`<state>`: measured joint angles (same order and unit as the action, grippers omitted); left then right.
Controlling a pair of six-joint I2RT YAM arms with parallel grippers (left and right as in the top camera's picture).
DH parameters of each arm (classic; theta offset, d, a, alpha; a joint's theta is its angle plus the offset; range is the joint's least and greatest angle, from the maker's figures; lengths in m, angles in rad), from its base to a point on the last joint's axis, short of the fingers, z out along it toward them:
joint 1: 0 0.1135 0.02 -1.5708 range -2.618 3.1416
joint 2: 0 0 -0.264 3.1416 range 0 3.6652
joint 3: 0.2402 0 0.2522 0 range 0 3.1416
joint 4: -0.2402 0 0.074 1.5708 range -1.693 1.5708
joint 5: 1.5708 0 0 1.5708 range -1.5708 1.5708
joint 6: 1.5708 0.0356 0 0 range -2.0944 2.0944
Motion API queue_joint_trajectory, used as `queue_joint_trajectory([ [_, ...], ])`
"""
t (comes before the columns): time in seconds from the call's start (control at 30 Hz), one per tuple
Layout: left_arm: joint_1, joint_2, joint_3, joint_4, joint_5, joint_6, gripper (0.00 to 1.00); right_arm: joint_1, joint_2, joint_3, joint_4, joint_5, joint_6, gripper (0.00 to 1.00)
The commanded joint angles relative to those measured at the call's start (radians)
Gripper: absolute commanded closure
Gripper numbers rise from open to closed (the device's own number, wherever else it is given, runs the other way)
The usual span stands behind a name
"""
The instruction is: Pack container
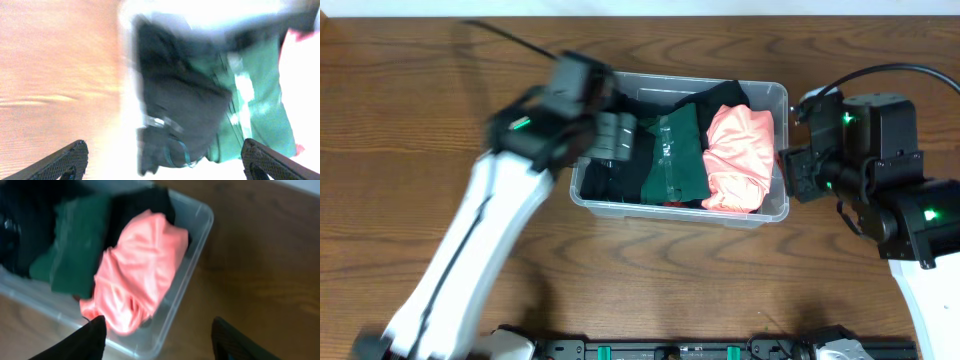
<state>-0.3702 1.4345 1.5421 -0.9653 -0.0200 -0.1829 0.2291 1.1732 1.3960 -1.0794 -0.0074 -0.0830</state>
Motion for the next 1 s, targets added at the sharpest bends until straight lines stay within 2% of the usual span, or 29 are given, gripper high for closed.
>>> queue_joint_trajectory([
  [0.0,0.103,-0.044,0.008,-0.029,-0.1,0.005,0.02,-0.007,0.046,-0.003,0.047,0.0,-0.009,0.3],
  [0.07,0.175,-0.044,0.008,-0.05,-0.101,0.005,0.02,-0.008,0.092,-0.003,0.094,0.0,-0.008,0.25],
  [0.1,0.214,-0.039,0.005,-0.052,-0.101,0.005,0.02,-0.008,0.115,-0.003,0.116,0.0,-0.008,0.02],
  [0.13,0.242,-0.034,0.003,-0.051,-0.1,0.005,0.02,-0.008,0.143,-0.003,0.146,0.0,-0.008,0.01],
  [0.27,0.326,-0.011,0.001,-0.066,-0.102,0.007,0.02,-0.008,0.229,-0.003,0.267,0.005,-0.014,0.01],
  [0.33,0.351,-0.011,0.001,-0.082,-0.097,0.014,0.02,-0.011,0.233,-0.003,0.268,0.013,-0.049,0.01],
  [0.47,0.367,-0.049,-0.003,-0.09,-0.014,0.09,0.02,-0.053,0.199,-0.003,0.275,0.018,0.07,0.01],
  [0.57,0.367,-0.133,-0.034,-0.083,-0.015,0.097,0.02,-0.08,0.135,-0.007,0.239,0.019,0.101,0.01],
  [0.73,0.367,-0.392,-0.224,0.0,-0.014,0.1,0.02,-0.082,-0.062,-0.142,0.249,0.029,0.116,0.01],
  [0.83,0.367,-0.609,-0.401,0.061,-0.005,0.098,0.02,-0.07,-0.239,-0.311,0.293,0.059,0.138,0.01],
  [0.97,0.367,-0.901,-0.6,0.09,0.002,0.04,0.02,-0.05,-0.549,-0.538,0.324,0.117,0.147,0.01],
])
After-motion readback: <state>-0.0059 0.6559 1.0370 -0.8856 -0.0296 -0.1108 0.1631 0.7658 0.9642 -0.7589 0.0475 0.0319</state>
